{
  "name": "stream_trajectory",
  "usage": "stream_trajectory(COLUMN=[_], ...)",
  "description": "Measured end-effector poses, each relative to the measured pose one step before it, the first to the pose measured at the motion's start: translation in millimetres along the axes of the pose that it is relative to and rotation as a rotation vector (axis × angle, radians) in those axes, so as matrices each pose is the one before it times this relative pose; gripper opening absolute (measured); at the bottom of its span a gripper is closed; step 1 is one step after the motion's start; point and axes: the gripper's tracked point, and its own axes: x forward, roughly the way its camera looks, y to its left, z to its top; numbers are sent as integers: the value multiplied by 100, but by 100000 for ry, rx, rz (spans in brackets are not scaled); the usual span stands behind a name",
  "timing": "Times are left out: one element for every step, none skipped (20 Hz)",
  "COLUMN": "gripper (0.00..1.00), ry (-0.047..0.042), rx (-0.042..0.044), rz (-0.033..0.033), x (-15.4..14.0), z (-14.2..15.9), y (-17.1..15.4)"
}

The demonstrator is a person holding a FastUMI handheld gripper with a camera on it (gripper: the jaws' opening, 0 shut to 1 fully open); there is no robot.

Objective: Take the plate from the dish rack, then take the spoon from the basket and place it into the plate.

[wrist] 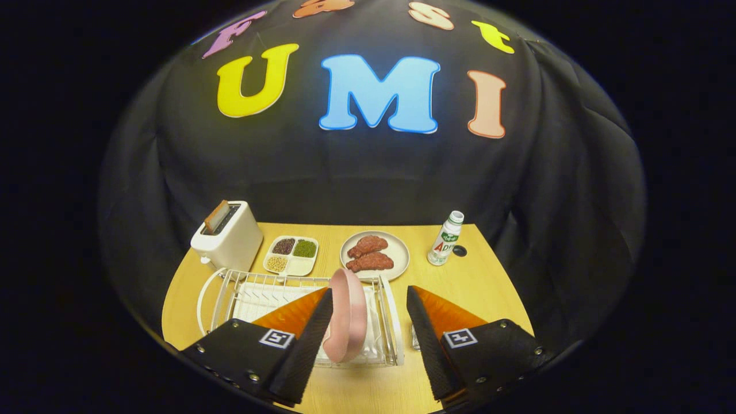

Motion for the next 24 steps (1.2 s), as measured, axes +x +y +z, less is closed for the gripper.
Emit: stream_trajectory(gripper=[77, 77, 77, 67, 62, 61, 61, 61, 61, 61, 61, 54, 40, 25, 20, 17, 16, 13, 8, 8, 8, 8, 8, 8], ry=[3187, 3488, 2989, 3015, 2385, 2478, 2061, 2237, 1090, 1238, 1280, 1072, 2170, 2042, 987, 813, -1567, -524, 757, 337, 137, -4, -1013, -1429], rx=[-276, -1055, -1065, -1342, -644, -544, -477, -956, -1072, -1007, -1718, -469, 427, 1578, 1680, 588, -2745, -1968, -2606, -153, 222, -379, -240, -1326], rz=[-651, -1408, -3006, -1550, -1117, -818, -290, -1372, -1644, -2410, -4044, -4226, -3647, -2239, -2182, -968, -204, 97, -284, -294, -753, -822, -1273, -968], x=[877, 623, 984, 801, 688, 702, 534, 530, 523, 583, 303, 702, 532, 271, 412, 236, 145, 65, -222, -189, -207, -157, -360, -350], z=[-640, -474, -426, -276, -244, -208, -205, -376, 23, -34, -204, 24, -502, -484, -176, -182, 191, 122, -65, -85, 59, 32, 241, 265], y=[534, 336, -127, 100, 279, 248, 347, 188, -14, -36, -371, -672, -62, 83, -34, 65, 62, 223, 76, -26, 148, 136, 164, 122])
